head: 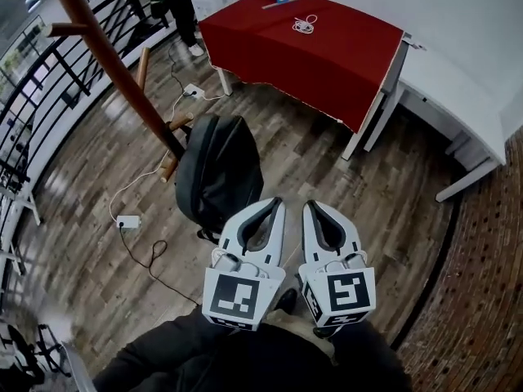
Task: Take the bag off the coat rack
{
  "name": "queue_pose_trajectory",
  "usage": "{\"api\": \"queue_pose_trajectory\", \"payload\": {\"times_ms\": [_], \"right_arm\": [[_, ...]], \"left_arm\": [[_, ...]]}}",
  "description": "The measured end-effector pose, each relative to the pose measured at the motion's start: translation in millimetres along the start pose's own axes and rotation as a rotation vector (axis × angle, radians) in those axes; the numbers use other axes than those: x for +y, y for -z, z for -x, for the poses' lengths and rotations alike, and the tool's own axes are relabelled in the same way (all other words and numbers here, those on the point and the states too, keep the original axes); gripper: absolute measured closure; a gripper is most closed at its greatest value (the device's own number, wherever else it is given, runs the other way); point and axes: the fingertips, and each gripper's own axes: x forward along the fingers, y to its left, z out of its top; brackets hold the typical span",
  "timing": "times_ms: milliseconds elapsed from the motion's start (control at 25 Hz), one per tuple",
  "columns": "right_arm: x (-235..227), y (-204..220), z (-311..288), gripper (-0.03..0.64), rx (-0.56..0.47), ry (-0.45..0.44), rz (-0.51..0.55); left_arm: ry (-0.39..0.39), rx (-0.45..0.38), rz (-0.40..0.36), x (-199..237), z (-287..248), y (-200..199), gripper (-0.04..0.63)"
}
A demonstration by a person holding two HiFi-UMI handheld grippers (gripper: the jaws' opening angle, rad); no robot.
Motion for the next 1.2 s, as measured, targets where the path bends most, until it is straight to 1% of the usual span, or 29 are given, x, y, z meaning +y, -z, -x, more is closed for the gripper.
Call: {"api": "queue_pose_trajectory", "payload": {"times_ms": [80,160,240,400,560,680,800,1080,1200], "right_arm": [[1.5,-1.7,-10.2,0.609,0.002,-0.044,0.005],[6.1,-2.3,-21.9,0.609,0.004,-0.088,0.003],[12.7,-4.8,-36.1,0.609,-0.002,-0.14,0.007],[31.0,-13.4,-66.5,0.609,-0.024,-0.255,0.029],[44.4,-22.5,-102.2,0.609,-0.036,-0.357,0.066],[54.4,-29.5,-125.5,0.609,-0.037,-0.443,0.082],[64.2,-39.1,-147.5,0.609,-0.044,-0.521,0.109],[108.9,-43.4,-167.3,0.609,-0.057,-0.643,0.163],[125.5,-45.8,-178.5,0.609,-0.055,-0.699,0.175]], "left_arm": [[-0.049,0.014,0.002,11.2,0.5,3.6,0.586],[-0.104,0.007,0.026,24.1,3.7,0.3,0.586],[-0.156,-0.008,0.044,38.5,7.2,-6.0,0.586],[-0.26,-0.054,0.051,71.3,8.8,-18.6,0.586],[-0.345,-0.089,0.071,101.5,1.5,-26.3,0.586],[-0.408,-0.103,0.089,123.9,-1.1,-32.5,0.586],[-0.482,-0.116,0.085,146.8,-1.8,-38.1,0.586],[-0.629,-0.147,0.089,177.7,29.8,-35.5,0.586],[-0.693,-0.147,0.089,192.9,38.7,-34.8,0.586]]}}
